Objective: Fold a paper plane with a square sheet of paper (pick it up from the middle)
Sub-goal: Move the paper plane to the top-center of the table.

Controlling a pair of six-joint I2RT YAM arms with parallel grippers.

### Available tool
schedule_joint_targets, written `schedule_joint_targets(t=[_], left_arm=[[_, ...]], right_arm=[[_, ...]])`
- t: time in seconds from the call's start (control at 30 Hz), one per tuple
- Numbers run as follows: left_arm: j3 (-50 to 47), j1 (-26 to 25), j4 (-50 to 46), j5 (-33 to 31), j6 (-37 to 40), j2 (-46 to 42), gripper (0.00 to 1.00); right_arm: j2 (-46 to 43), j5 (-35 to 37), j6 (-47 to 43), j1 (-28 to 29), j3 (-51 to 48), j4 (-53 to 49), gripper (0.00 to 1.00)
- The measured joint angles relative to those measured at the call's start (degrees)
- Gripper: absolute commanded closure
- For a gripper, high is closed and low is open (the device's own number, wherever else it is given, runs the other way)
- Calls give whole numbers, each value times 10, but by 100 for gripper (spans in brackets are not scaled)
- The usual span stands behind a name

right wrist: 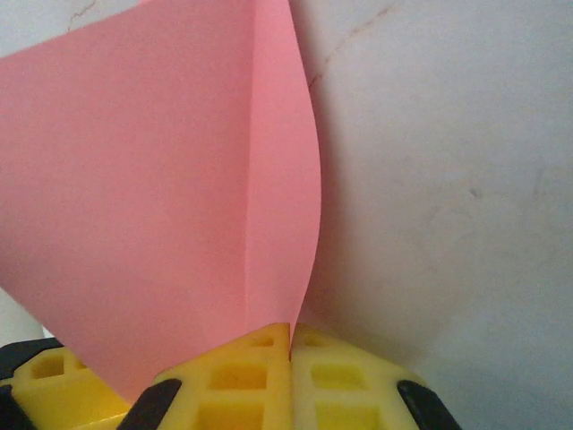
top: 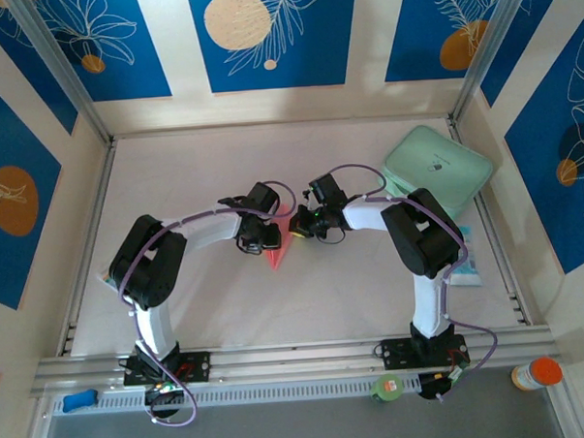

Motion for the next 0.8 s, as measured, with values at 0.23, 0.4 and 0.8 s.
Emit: schedule_joint_targets(t=[0.23, 0.4, 0.8], left_arm=[[0, 0, 0, -5, -2, 0, 71], [1, 0, 0, -4, -2, 0, 70], [21, -4, -12, -4, 3, 8, 83]], right_arm=[[0, 0, 0, 0, 0, 0, 98], [0, 0, 0, 0, 0, 0, 98], [-1, -7, 3, -4, -1, 4, 79]])
